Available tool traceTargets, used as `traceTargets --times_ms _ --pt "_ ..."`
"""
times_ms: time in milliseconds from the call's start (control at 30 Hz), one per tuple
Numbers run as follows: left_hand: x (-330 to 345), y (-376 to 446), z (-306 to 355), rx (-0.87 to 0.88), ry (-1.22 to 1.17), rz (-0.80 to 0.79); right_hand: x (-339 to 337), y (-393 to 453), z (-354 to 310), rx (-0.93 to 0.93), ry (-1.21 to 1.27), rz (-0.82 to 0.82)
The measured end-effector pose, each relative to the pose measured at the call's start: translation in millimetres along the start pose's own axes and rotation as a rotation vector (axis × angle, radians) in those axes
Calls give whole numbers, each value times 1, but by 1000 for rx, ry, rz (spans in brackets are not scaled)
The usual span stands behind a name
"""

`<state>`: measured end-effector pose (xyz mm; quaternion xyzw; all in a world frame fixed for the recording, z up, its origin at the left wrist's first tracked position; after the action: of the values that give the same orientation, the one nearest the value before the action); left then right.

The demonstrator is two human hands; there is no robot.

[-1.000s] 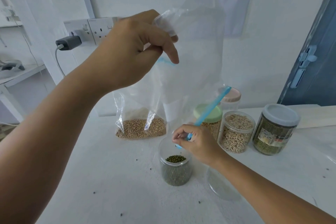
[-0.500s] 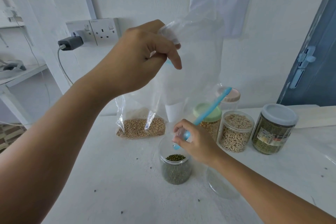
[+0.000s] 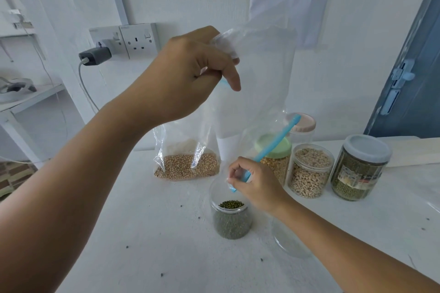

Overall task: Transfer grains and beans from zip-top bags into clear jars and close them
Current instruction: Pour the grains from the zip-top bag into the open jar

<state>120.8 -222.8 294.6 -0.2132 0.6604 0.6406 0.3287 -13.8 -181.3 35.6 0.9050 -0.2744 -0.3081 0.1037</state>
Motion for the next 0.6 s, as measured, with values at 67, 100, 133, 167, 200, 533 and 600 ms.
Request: traceTargets --times_ms 67,100,133,167,200,533,600 --pt "-3 -1 -2 -10 -12 13 1 0 -2 -23 -50 -20" --pt "-4 -1 -3 -17 -18 20 3 0 -3 -34 -71 -44" --pt "-6 -1 -3 -22 -22 26 4 0 -2 -34 -81 -70" --pt "-6 -1 -4 -24 -21 29 5 0 -1 -18 -80 -92" --pt "-6 -2 -4 -26 -19 30 4 1 0 1 -75 -105" --pt "-11 -2 -10 -55 -16 56 -3 2 -13 -17 -13 -58" --pt "-11 -4 -12 -62 -19 57 -2 -1 -13 5 16 -89"
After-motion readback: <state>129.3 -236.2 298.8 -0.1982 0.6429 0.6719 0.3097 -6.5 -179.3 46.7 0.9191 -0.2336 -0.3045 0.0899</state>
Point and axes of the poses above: each hand's wrist, its own y-axis towards the middle knuckle, its own x-axis out of the palm, z = x × y, the point moved 8 cm from there along y, towards the middle knuckle, and after that the axes turned 5 degrees about x, right-handed, at the moved point
